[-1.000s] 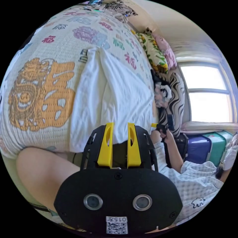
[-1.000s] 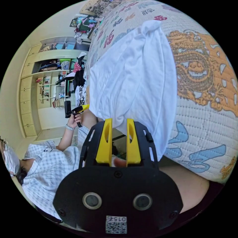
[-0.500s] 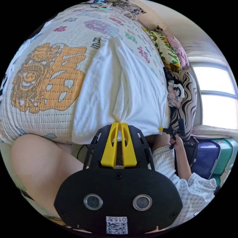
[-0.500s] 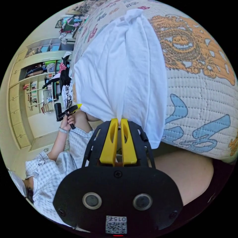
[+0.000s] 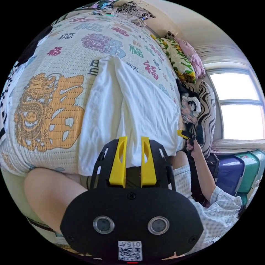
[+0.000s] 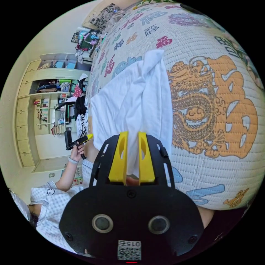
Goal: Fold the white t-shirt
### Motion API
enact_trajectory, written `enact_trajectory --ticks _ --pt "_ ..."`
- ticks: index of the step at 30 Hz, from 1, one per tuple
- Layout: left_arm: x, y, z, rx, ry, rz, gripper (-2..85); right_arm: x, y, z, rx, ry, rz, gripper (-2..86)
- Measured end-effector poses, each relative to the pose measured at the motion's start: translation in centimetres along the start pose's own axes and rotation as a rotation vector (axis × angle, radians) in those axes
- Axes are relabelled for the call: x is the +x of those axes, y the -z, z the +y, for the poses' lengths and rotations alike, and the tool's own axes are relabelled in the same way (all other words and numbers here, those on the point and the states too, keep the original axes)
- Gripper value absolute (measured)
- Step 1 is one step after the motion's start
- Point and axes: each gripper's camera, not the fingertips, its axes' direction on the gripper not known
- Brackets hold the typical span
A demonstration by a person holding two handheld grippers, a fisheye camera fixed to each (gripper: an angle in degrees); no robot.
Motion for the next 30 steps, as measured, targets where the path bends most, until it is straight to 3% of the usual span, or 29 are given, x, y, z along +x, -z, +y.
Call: enact_trajectory --ticks 6,11,16,21,25,30 --pt "0.8 -5.6 -0.1 0.009 -0.016 -0.077 -0.4 1.3 -0.5 1.0 0.015 -0.015 0.053 1.2" --pt "1.8 -8.5 0.1 -0.016 0.024 -0.117 -0.1 3.3 0.1 2.8 0.047 -0.043 -0.045 2.3" --pt "9.1 -8.8 -1.1 0.128 -0.171 -0.189 3.0 3.0 2.3 2.4 0.148 0.02 -0.062 7.4" --pt "23.0 -19.1 -7.2 -0.021 -0.504 -0.049 6.7 1.8 0.3 3.8 0.049 0.089 -0.047 9.0" --pt "31.0 -29.2 -9.9 -0.14 -0.656 -0.159 6.3 2.3 -3.7 5.6 -0.046 0.077 -0.08 8.9" --pt "34.9 -41.0 -12.0 -0.298 -0.654 -0.369 0.9 3.6 -5.0 5.1 -0.036 0.043 -0.101 2.8"
